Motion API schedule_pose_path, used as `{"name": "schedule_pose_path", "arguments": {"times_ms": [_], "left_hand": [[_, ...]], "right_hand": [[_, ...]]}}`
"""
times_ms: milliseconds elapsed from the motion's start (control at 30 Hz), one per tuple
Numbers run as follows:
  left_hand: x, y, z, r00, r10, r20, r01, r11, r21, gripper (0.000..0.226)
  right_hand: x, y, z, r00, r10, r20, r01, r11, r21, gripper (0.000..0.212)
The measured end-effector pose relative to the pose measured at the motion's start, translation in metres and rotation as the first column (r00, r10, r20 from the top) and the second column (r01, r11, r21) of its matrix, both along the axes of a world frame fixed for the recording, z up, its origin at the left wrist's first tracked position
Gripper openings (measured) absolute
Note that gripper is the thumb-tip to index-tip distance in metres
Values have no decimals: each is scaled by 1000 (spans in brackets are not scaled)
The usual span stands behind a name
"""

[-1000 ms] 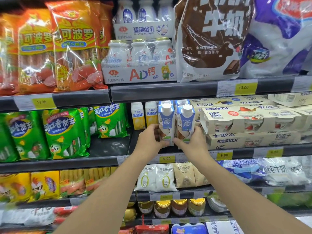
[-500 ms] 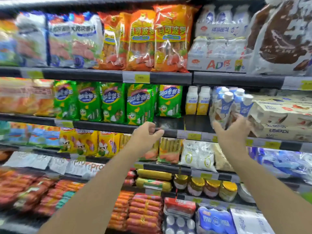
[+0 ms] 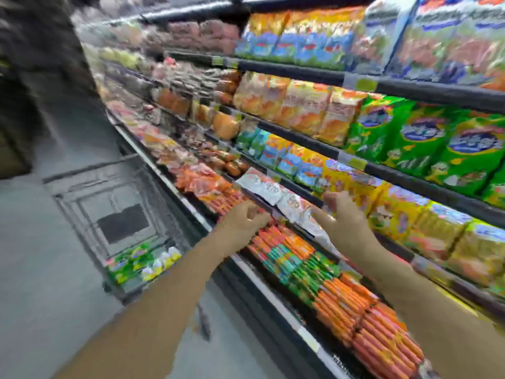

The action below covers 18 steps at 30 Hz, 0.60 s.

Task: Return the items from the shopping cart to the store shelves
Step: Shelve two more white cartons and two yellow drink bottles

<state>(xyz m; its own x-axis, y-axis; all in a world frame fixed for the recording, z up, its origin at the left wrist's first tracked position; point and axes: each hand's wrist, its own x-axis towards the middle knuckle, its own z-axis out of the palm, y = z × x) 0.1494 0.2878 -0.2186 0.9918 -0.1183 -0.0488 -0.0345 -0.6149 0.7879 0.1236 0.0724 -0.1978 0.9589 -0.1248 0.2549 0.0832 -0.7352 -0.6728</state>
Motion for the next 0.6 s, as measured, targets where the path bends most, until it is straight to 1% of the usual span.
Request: {"name": "schedule_pose_path", "arguments": {"times_ms": [133,200,267,367,400,433,467,600], "left_hand": [[-14,120,-36,971,229,-72,-223,971,81,47],[-19,168,-56,938,334,-97,-320,938,131,44],[-22,206,-73,898,417,-141,-396,905,158,44],[-17,250,-96,836,506,-210,-473,860,190,49],[-11,262,-103,818,531,-219,-495,845,202,49],[-4,274,-112,800,555,-228,-517,830,210,49],[4,284,-119,782,576,-239,-537,816,212,49],[44,319,-145,708,636,-306,-599,771,217,47]], "right_hand": [[31,103,-33,972,201,-124,-209,977,-50,25],[50,147,-55,939,293,-179,-311,946,-86,29],[70,187,-77,882,404,-241,-438,892,-110,31],[104,244,-105,776,540,-325,-597,796,-102,22],[118,261,-115,749,558,-358,-623,777,-92,30],[132,277,-124,731,556,-396,-633,770,-86,44],[146,293,-133,714,558,-422,-642,763,-78,51],[204,349,-165,639,576,-510,-697,715,-65,54]]}}
